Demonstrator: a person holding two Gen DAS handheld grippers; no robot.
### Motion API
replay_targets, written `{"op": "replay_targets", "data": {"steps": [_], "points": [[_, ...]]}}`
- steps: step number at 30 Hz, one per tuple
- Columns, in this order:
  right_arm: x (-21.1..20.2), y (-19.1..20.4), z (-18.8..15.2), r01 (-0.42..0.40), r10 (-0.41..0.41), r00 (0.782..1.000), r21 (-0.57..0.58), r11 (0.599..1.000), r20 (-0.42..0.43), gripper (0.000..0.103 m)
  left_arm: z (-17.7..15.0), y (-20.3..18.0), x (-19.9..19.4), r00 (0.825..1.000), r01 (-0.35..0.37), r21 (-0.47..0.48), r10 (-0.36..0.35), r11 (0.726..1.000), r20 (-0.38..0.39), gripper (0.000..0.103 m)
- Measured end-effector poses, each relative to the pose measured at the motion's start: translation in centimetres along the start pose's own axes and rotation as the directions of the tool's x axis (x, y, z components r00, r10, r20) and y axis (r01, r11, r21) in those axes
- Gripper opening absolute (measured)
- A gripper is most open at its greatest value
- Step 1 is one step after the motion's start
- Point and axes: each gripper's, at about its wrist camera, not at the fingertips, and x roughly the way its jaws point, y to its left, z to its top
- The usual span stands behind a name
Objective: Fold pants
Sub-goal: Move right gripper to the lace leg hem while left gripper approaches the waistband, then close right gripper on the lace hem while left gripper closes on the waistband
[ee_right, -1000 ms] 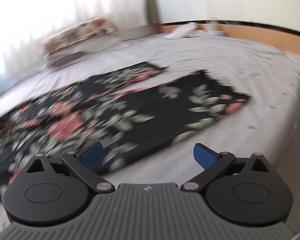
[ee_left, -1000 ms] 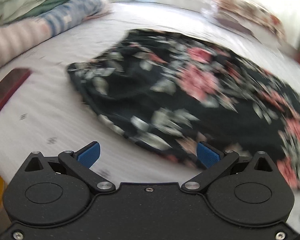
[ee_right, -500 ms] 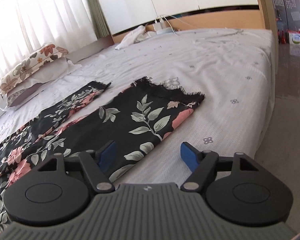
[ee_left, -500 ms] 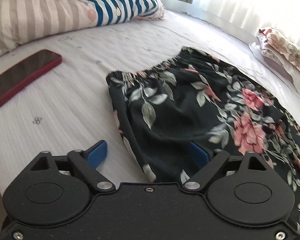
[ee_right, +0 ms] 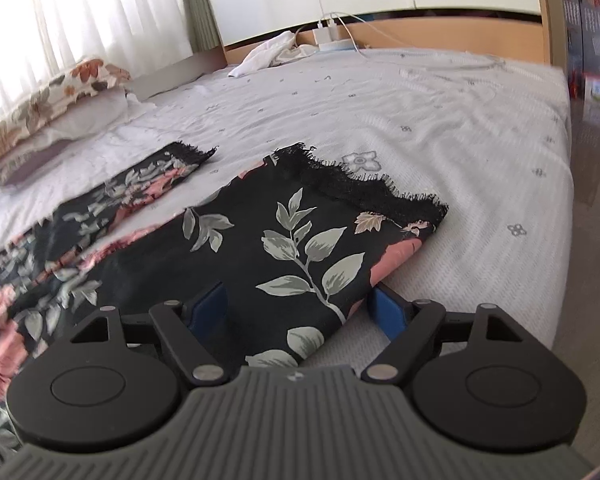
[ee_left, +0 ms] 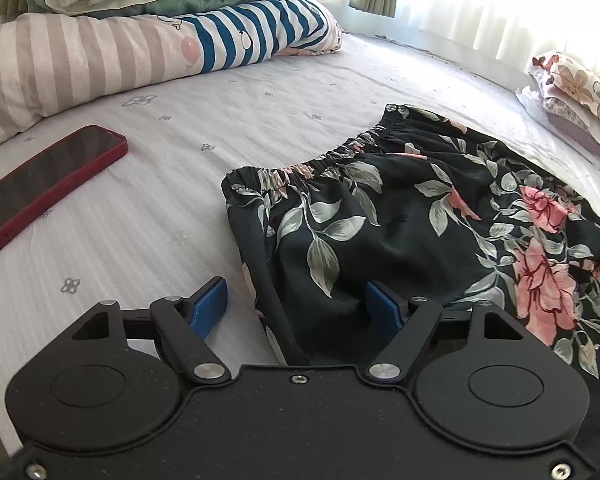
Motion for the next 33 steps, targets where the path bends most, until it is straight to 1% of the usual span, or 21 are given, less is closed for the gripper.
{"op": "replay_targets", "data": {"steps": [1, 4, 6, 7, 8, 9, 10, 11, 13, 15, 16, 18, 19, 25, 28, 30, 31, 32, 33], "points": [[0.0, 0.2, 0.0, 0.005, -0.005, 1.000, -0.017, 1.000, 0.000, 0.080, 0.0, 0.1, 0.1, 1.000, 0.000, -0.005, 0.000, 1.000, 0.004, 0.074], [0.2, 0.3, 0.2, 0.006, -0.006, 1.000, -0.031, 1.000, -0.006, 0.080, 0.0, 0.1, 0.3, 1.000, -0.006, 0.000, 0.006, 1.000, 0.015, 0.074], [0.3, 0.4, 0.5, -0.002, 0.001, 1.000, -0.040, 0.999, -0.010, 0.074, 0.0, -0.2, 0.4, 1.000, -0.025, 0.024, 0.024, 0.999, 0.019, 0.069], [0.4, 0.4, 0.6, -0.006, 0.006, 1.000, -0.044, 0.999, -0.010, 0.063, 0.0, -0.3, 0.3, 0.999, -0.041, 0.040, 0.040, 0.998, 0.022, 0.060], [0.4, 0.4, 0.7, -0.007, 0.006, 1.000, -0.042, 0.999, -0.010, 0.054, 0.0, -0.4, 0.2, 0.998, -0.054, 0.050, 0.052, 0.997, 0.027, 0.046], [0.4, 0.3, 0.8, -0.006, 0.006, 1.000, -0.036, 0.999, -0.010, 0.050, 0.1, -0.3, -0.1, 0.998, -0.058, 0.050, 0.056, 0.997, 0.033, 0.036], [0.5, 0.1, 0.9, -0.008, 0.008, 1.000, -0.027, 1.000, -0.010, 0.041, 0.2, -0.1, -0.3, 0.998, -0.051, 0.044, 0.050, 0.998, 0.032, 0.020], [0.5, -0.2, 1.1, -0.011, 0.011, 1.000, -0.016, 1.000, -0.009, 0.028, 0.3, 0.3, -0.5, 0.999, -0.038, 0.028, 0.037, 0.999, 0.026, 0.012], [0.5, -0.9, 1.5, -0.010, 0.010, 1.000, 0.011, 1.000, -0.015, 0.010, 0.5, 1.2, -0.9, 1.000, -0.014, -0.027, 0.015, 1.000, 0.014, 0.006], [0.4, -1.8, 2.0, -0.038, 0.039, 0.999, 0.036, 0.999, -0.023, 0.005, 0.7, 2.0, -1.3, 1.000, -0.006, -0.064, 0.006, 0.998, 0.013, 0.004], [0.2, -2.0, 2.2, -0.038, 0.038, 0.999, 0.041, 0.998, -0.022, 0.002, 0.8, 2.3, -1.6, 1.000, -0.013, -0.067, 0.015, 0.998, 0.022, 0.002], [-0.3, -2.3, 2.4, -0.018, 0.018, 1.000, 0.030, 0.999, -0.008, 0.002, 1.0, 2.3, -2.3, 0.998, -0.045, -0.045, 0.047, 0.998, 0.046, 0.001], [-0.6, -2.5, 2.6, -0.016, 0.016, 1.000, 0.026, 1.000, -0.004, 0.002, 1.1, 2.4, -2.7, 0.997, -0.050, -0.032, 0.052, 0.998, 0.059, 0.001], [-1.8, -3.6, 3.2, 0.019, -0.020, 1.000, 0.037, 0.999, 0.018, 0.002, 1.8, 3.1, -5.0, 0.996, -0.025, -0.021, 0.026, 0.999, 0.089, 0.001], [-2.1, -4.7, 3.4, 0.023, -0.024, 1.000, 0.065, 0.998, 0.019, 0.002, 1.9, 3.3, -5.8, 0.995, -0.017, -0.016, 0.018, 1.000, 0.094, 0.001], [-1.9, -5.7, 3.5, -0.004, 0.003, 1.000, 0.098, 0.995, 0.005, 0.004, 1.8, 3.4, -5.8, 0.996, -0.017, -0.008, 0.017, 1.000, 0.087, 0.002], [-1.8, -6.3, 3.5, -0.040, 0.041, 0.999, 0.121, 0.992, -0.007, 0.009, 1.7, 3.4, -5.7, 0.997, -0.015, -0.006, 0.015, 1.000, 0.078, 0.003], [-1.6, -6.9, 3.4, -0.074, 0.077, 0.997, 0.155, 0.985, -0.015, 0.017, 1.6, 3.4, -5.4, 0.998, -0.015, -0.006, 0.015, 1.000, 0.065, 0.005], [-1.5, -7.4, 3.2, -0.100, 0.106, 0.994, 0.187, 0.977, -0.021, 0.019, 1.5, 3.6, -5.1, 0.999, -0.014, -0.016, 0.015, 1.000, 0.051, 0.007]]}}
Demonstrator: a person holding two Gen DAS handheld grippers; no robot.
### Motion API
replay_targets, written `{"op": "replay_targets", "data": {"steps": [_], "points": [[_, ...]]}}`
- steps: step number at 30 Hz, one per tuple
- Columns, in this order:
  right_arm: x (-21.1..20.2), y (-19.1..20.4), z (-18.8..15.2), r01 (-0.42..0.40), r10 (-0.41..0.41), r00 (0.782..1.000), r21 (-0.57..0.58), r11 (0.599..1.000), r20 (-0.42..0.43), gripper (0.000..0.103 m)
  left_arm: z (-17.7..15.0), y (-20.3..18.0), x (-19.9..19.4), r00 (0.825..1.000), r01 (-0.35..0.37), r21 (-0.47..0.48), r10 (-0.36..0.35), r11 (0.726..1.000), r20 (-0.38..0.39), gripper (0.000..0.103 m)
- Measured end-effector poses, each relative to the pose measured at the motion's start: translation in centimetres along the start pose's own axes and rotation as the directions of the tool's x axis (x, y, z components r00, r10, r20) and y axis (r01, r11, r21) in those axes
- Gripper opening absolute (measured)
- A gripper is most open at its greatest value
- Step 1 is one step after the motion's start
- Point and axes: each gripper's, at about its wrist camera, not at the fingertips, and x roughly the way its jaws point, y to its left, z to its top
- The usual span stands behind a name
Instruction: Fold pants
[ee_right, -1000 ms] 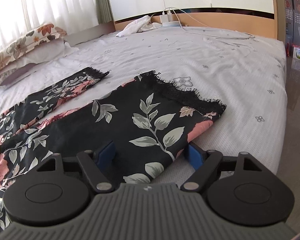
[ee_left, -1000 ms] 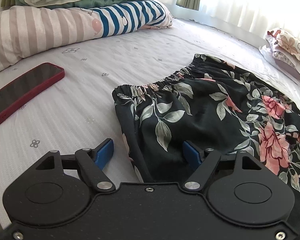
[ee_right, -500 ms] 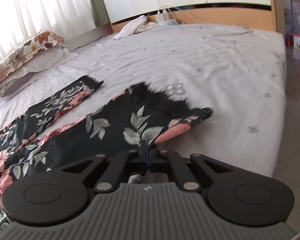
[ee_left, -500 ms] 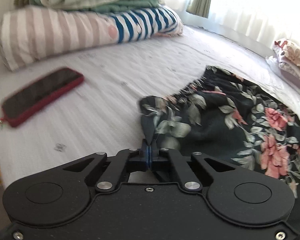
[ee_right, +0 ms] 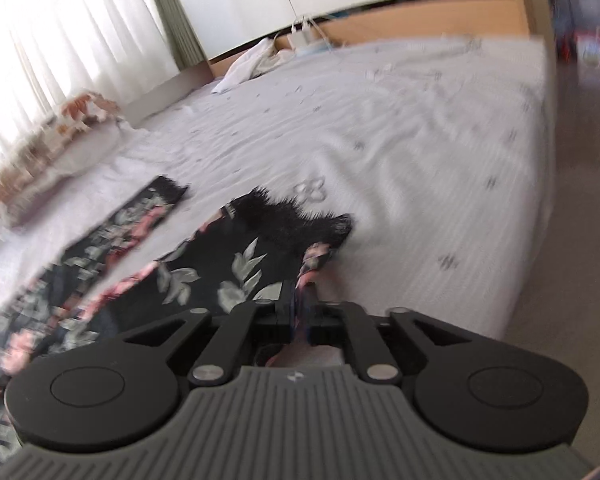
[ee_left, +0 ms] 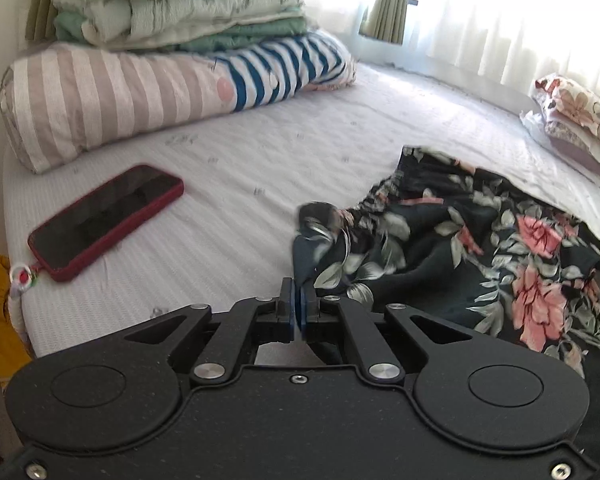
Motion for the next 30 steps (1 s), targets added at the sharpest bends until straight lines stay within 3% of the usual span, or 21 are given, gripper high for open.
{"op": "replay_targets", "data": {"steps": [2, 4, 7, 10, 13, 15, 16, 18, 19, 20, 23, 26, 30], "points": [[0.1, -0.7, -0.2, -0.056, 0.056, 0.998, 0.030, 0.998, -0.016, 0.038, -0.3, 0.6, 0.6, 0.999, 0.019, -0.045, -0.020, 0.999, -0.027, 0.012], [0.2, -0.9, -0.5, -0.110, 0.111, 0.993, 0.039, 0.993, -0.027, 0.048, -0.6, 1.1, 1.3, 0.997, 0.044, -0.091, -0.049, 0.995, -0.059, 0.013], [0.8, -1.0, -0.7, -0.154, 0.160, 0.985, 0.098, 0.983, -0.059, 0.055, -1.0, 1.5, 2.3, 0.994, 0.056, -0.131, -0.068, 0.990, -0.087, 0.014], [1.9, -1.0, -0.6, -0.151, 0.160, 0.986, 0.145, 0.978, -0.049, 0.058, -1.1, 1.3, 2.7, 0.995, 0.056, -0.131, -0.066, 0.990, -0.068, 0.021], [3.0, -0.5, -0.7, -0.119, 0.126, 0.991, 0.146, 0.982, -0.035, 0.054, -1.0, 1.1, 3.3, 0.995, 0.075, -0.151, -0.083, 0.986, -0.051, 0.036], [3.9, 0.0, -0.5, -0.105, 0.111, 0.993, 0.125, 0.987, -0.039, 0.054, -0.9, 0.8, 3.8, 0.997, 0.064, -0.151, -0.071, 0.986, -0.042, 0.038], [4.2, 0.3, -0.3, -0.100, 0.104, 0.994, 0.109, 0.989, -0.039, 0.054, -0.9, 0.5, 4.0, 0.998, 0.049, -0.144, -0.055, 0.988, -0.038, 0.037], [4.9, 1.0, -0.1, -0.086, 0.089, 0.995, 0.062, 0.994, -0.038, 0.052, -0.8, -0.4, 4.4, 1.000, -0.009, -0.114, 0.006, 0.993, -0.026, 0.019], [5.1, 1.2, 0.1, -0.071, 0.073, 0.997, 0.045, 0.996, -0.035, 0.031, -0.8, -1.0, 4.5, 0.998, -0.063, -0.081, 0.061, 0.995, -0.026, 0.001], [5.4, 1.4, 0.2, -0.048, 0.049, 0.998, 0.034, 0.998, -0.044, 0.003, -0.7, -1.4, 4.6, 0.996, -0.088, -0.051, 0.086, 0.995, -0.026, 0.001], [5.3, 1.8, 0.9, 0.002, -0.002, 0.998, 0.008, 1.000, -0.060, 0.002, -0.4, -1.9, 3.7, 0.994, -0.108, -0.020, 0.108, 0.994, -0.009, 0.001], [3.9, 2.9, 1.2, 0.083, -0.084, 0.996, -0.115, 0.990, 0.000, 0.003, 0.2, -1.4, 2.5, 0.996, -0.090, 0.000, 0.090, 0.996, 0.011, 0.001], [2.4, 3.1, 1.5, 0.131, -0.125, 0.991, -0.195, 0.972, 0.044, 0.003, 0.8, -1.0, 0.4, 0.995, -0.088, 0.046, 0.086, 0.995, 0.044, 0.002]]}}
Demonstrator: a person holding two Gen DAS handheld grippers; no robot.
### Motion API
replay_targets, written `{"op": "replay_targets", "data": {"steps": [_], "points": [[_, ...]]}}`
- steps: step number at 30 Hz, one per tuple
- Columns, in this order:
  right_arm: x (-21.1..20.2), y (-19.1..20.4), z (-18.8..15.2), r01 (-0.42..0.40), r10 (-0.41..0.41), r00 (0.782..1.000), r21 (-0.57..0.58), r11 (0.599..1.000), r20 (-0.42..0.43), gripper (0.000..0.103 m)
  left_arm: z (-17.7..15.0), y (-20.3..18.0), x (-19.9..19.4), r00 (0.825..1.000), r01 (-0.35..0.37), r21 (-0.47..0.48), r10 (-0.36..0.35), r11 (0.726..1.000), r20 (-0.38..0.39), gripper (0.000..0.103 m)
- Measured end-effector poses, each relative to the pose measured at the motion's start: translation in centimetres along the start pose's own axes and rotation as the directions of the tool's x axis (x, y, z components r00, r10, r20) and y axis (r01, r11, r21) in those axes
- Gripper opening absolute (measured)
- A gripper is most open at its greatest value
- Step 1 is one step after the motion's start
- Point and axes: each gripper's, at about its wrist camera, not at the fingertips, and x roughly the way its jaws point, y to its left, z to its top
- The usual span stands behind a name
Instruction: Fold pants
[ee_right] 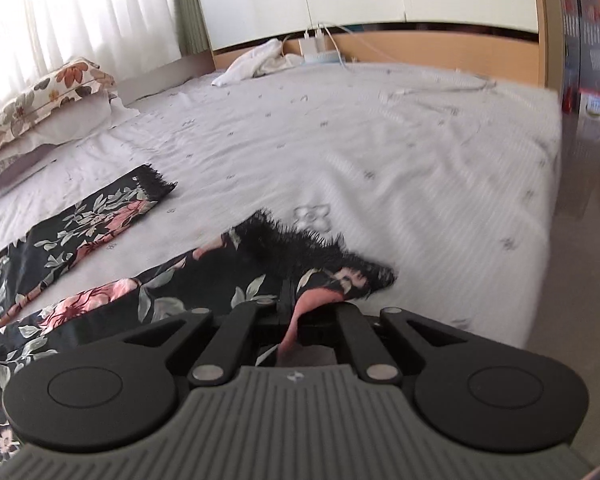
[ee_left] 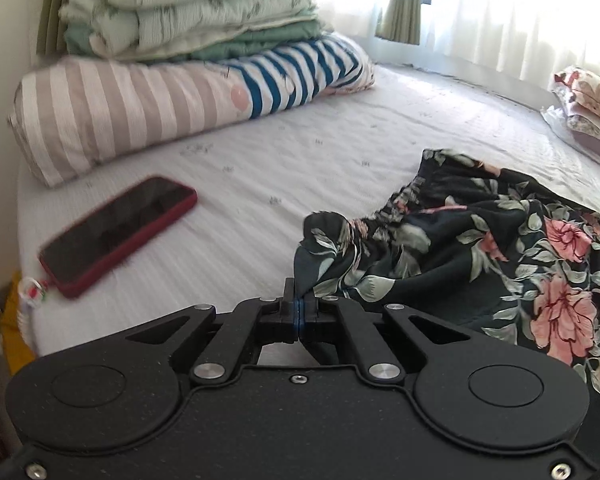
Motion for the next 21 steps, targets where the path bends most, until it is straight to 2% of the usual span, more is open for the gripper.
{"op": "replay_targets", "data": {"steps": [7, 18, 19, 21], "points": [[-2.1, -1.9, -0.1, 0.012, -0.012, 1.000, -0.017, 1.000, 0.021, 0.003, 0.1, 1.8, -3.8, 0.998, -0.024, 0.060, 0.020, 0.998, 0.064, 0.002], [-2.9, -4.8, -1.1, 0.020, -0.019, 0.999, 0.028, 0.999, -0.029, 0.004, -1.8, 4.6, -4.5, 0.999, -0.051, 0.067, 0.051, 0.996, -0.003, 0.004], [-2.8, -4.9, -1.1, 0.033, -0.032, 0.999, 0.031, 0.999, -0.042, 0.008, -2.0, 4.5, -4.3, 0.998, -0.061, 0.073, 0.062, 0.996, -0.015, 0.009], [-2.7, -5.1, -1.0, 0.040, -0.036, 0.997, 0.054, 0.998, -0.069, 0.036, -1.9, 4.3, -4.3, 0.997, -0.064, 0.058, 0.066, 0.996, -0.034, 0.016]]}}
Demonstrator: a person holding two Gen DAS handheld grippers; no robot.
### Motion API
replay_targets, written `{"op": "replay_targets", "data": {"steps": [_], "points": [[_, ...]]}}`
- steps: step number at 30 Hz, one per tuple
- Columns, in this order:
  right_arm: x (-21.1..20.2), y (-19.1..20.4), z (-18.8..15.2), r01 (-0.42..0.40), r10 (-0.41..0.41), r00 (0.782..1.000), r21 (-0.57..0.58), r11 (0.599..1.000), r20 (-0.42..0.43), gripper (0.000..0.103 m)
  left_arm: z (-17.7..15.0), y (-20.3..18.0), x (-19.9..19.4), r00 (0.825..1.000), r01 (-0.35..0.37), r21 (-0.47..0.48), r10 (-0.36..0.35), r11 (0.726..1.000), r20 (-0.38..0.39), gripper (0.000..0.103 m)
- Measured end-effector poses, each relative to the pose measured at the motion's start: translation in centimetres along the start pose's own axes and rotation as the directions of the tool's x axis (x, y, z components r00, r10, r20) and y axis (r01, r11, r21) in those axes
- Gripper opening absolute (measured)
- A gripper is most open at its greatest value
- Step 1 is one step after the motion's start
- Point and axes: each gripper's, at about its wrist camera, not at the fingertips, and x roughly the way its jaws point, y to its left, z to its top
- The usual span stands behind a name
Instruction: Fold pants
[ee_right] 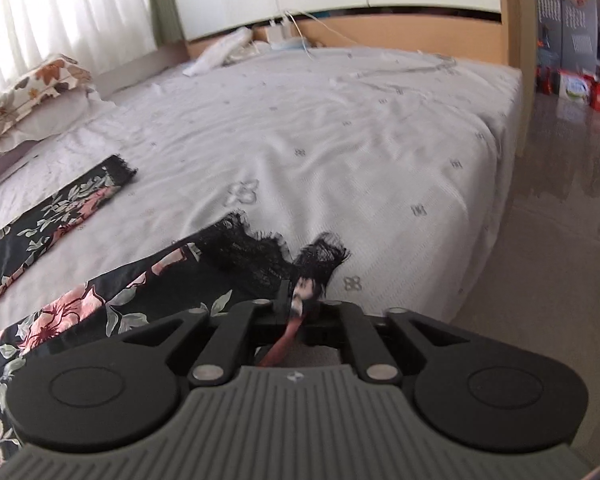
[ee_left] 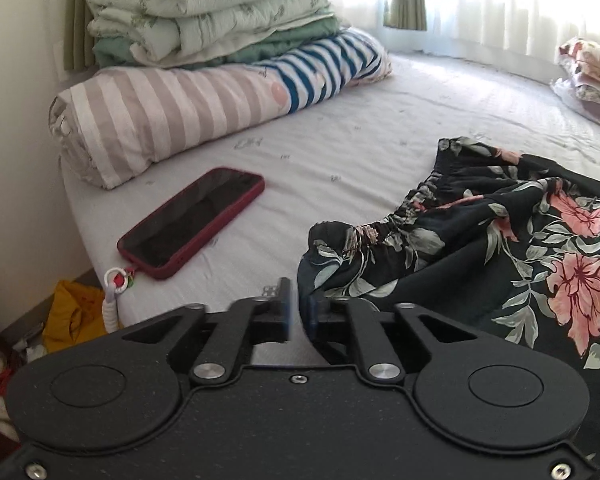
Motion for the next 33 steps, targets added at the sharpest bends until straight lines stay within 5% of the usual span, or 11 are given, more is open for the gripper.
{"op": "replay_targets", "data": {"steps": [2, 4, 10, 17, 22, 28, 33], "points": [[-0.4, -0.1, 0.3, -0.008, 0.008, 1.000, 0.023, 1.000, -0.007, 0.060, 0.3, -0.1, -0.5, 0.999, 0.034, -0.023, -0.034, 0.999, 0.005, 0.042], [-1.3, 0.2, 0.7, -0.004, 0.004, 1.000, 0.021, 1.000, 0.013, 0.062, 0.9, -0.4, -1.2, 0.999, 0.047, -0.027, -0.046, 0.999, 0.029, 0.058], [-4.1, 1.8, 3.1, -0.054, 0.052, 0.997, 0.029, 0.998, 0.057, 0.073, 3.8, -1.3, -3.4, 0.989, 0.129, -0.060, -0.124, 0.990, 0.079, 0.081], [-6.3, 6.4, 6.8, -0.240, 0.237, 0.969, 0.029, 0.970, 0.065, 0.085, 9.2, -4.9, -4.0, 0.962, 0.269, -0.068, -0.266, 0.961, 0.053, 0.082], [-5.7, 11.1, 9.8, -0.340, 0.339, 0.940, 0.025, 0.940, 0.027, 0.086, 13.7, -8.7, -1.5, 0.917, 0.389, -0.094, -0.395, 0.916, -0.057, 0.082], [-2.0, 16.9, 12.7, -0.428, 0.430, 0.901, 0.043, 0.903, -0.064, 0.089, 17.8, -13.8, 4.7, 0.909, 0.370, -0.066, -0.376, 0.927, -0.181, 0.082], [1.8, 21.8, 14.2, -0.452, 0.458, 0.881, 0.075, 0.889, -0.117, 0.089, 19.2, -15.6, 11.6, 0.896, 0.313, -0.197, -0.358, 0.929, -0.262, 0.082]]}}
